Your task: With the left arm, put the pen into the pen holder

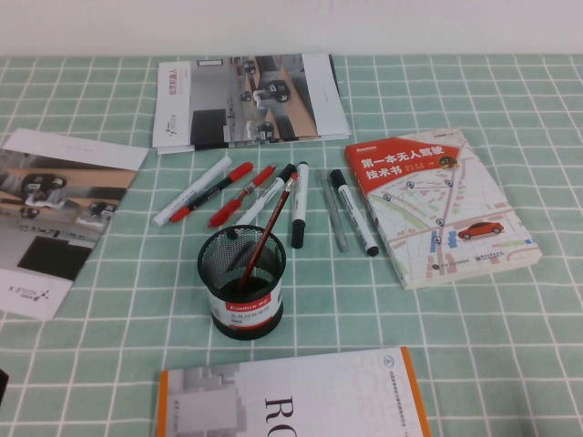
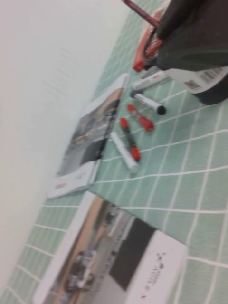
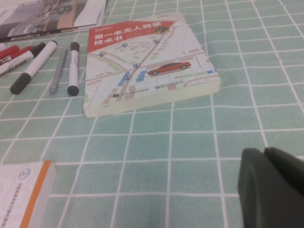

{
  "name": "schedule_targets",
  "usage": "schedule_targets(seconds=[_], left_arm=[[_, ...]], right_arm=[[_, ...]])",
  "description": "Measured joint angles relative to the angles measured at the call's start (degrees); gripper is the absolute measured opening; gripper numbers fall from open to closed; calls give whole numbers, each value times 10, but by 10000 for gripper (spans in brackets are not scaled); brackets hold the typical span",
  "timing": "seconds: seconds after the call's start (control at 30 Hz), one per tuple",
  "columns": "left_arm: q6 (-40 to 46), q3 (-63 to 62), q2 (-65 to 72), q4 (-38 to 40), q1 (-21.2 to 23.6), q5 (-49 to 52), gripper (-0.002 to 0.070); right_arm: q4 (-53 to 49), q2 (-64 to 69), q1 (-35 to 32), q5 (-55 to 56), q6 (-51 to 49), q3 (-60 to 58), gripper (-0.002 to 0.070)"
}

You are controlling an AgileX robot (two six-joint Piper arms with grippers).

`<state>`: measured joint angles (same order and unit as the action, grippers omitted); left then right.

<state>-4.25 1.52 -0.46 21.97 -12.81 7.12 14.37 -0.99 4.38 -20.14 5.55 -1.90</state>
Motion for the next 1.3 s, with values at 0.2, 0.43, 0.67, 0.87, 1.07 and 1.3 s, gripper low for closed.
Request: schedule_targets(seconds=[0.2,0.43,0.67,0.87,1.07,1.3], left_arm=[[4,0,0,3,0,-24,-4],[15,-24,0,8,0,-11,-3],[55,-111,85,8,0,31,-4],[84,-194,222,8,0,63,-3],[130,-292,380,8,0,104,-4],[192,-451,601,7,0,202,-3]], right_arm=[[0,0,0,0,0,0,-20],[0,0,0,0,0,0,-20],[0,0,0,0,0,0,-20],[0,0,0,0,0,0,-20],[0,0,0,0,0,0,-20],[0,0,0,0,0,0,-20]])
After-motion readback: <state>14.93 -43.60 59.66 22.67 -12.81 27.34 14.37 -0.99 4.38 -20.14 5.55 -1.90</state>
